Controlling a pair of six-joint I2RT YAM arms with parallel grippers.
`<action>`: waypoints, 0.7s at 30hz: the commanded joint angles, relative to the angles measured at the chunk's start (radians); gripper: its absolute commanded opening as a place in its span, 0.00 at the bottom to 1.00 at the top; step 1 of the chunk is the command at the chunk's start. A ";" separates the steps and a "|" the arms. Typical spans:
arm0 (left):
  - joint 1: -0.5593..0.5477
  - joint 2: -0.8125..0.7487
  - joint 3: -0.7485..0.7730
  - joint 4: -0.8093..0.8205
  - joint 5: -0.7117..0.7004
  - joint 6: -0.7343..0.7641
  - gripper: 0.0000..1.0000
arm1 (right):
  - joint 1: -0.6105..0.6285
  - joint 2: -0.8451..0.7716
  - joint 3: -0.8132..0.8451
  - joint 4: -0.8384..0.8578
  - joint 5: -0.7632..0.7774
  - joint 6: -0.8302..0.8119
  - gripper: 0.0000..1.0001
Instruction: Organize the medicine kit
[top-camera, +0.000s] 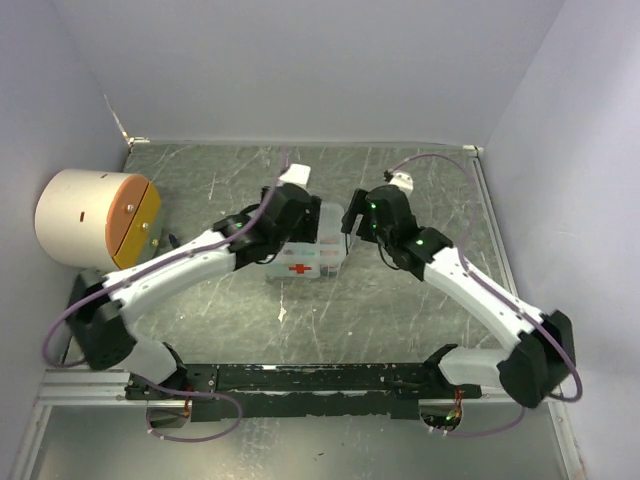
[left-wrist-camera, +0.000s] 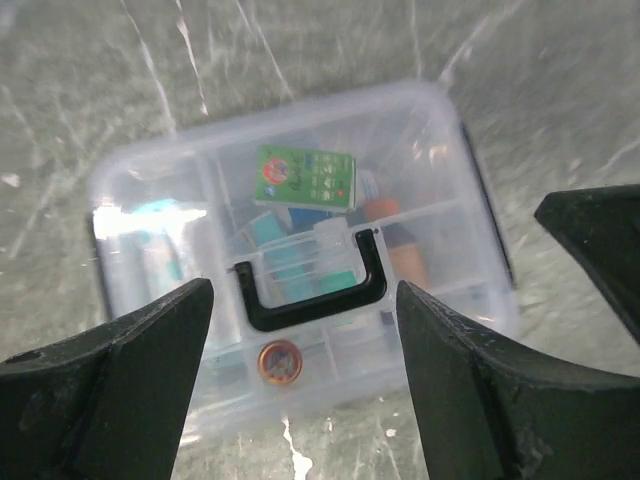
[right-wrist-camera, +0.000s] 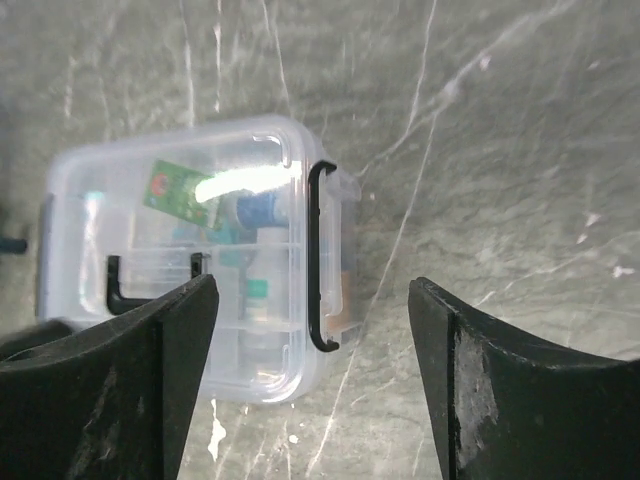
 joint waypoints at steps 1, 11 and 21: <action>0.005 -0.240 -0.026 -0.022 -0.105 -0.013 0.86 | -0.008 -0.133 0.016 -0.078 0.116 -0.053 0.79; 0.007 -0.693 -0.188 -0.132 -0.133 0.060 0.89 | -0.009 -0.386 -0.032 -0.222 0.198 -0.148 0.82; 0.007 -1.050 -0.189 -0.293 -0.221 0.175 0.89 | -0.008 -0.701 -0.023 -0.340 0.329 -0.214 0.87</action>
